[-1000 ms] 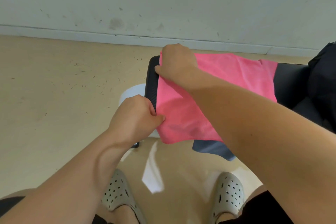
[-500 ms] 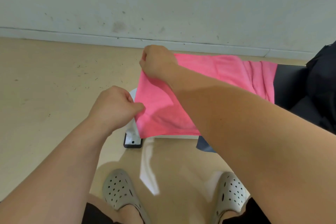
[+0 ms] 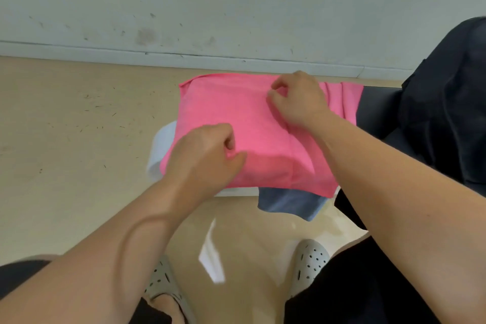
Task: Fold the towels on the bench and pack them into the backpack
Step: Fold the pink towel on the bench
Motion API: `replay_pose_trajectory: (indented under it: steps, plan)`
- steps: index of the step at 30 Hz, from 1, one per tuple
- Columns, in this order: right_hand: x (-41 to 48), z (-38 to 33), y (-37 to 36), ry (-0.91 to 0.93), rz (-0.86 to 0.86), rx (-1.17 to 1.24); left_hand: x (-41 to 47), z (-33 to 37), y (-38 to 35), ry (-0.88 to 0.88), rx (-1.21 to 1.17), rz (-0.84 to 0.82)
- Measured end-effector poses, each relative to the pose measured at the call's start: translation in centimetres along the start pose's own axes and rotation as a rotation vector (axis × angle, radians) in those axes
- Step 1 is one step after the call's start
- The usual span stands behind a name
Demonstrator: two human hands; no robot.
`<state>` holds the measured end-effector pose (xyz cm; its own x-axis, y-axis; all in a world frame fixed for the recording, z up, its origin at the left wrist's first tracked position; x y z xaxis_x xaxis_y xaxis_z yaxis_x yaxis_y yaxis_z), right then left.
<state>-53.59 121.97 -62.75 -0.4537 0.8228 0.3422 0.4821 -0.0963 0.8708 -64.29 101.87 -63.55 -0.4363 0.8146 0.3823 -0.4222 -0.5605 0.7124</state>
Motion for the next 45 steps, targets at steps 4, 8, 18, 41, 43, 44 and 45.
replay_pose_trajectory:
  steps: [4,8,18,41,43,44,45]
  plan:
    - [-1.8,4.9,2.0,-0.114,0.088,-0.026,-1.3,3.6,-3.9,-0.158,0.048,-0.075]
    - [-4.3,6.5,1.6,-0.067,0.065,-0.069,-1.8,5.3,-6.0,-0.257,0.195,-0.050]
    - [-4.9,2.8,0.3,0.250,-0.103,0.006,-2.9,7.4,-8.4,-0.414,0.375,-0.102]
    - [0.8,2.9,6.9,-0.006,0.096,0.540,-1.5,13.1,-3.7,-0.396,-0.034,0.179]
    - [0.4,4.9,7.4,-0.120,0.100,0.525,-2.0,14.3,-5.4,-0.397,-0.046,0.135]
    - [-0.1,5.9,7.2,-0.165,0.069,0.492,-2.4,14.7,-6.6,-0.411,-0.030,0.101]
    - [-0.7,6.9,6.5,-0.199,0.010,0.449,-2.8,14.8,-7.9,-0.424,-0.003,0.057]
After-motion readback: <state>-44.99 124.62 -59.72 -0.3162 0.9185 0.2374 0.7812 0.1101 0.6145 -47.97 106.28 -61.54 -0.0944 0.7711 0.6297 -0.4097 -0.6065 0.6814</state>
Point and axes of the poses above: each hand's wrist, its own x-axis towards the middle knuckle, its own y-axis out of the back of the hand, z = x × y, the point moved 6 cm from there along x, towards the middle knuckle, and after that the axes turned 11 degrees about z, right-handed, at the moved point
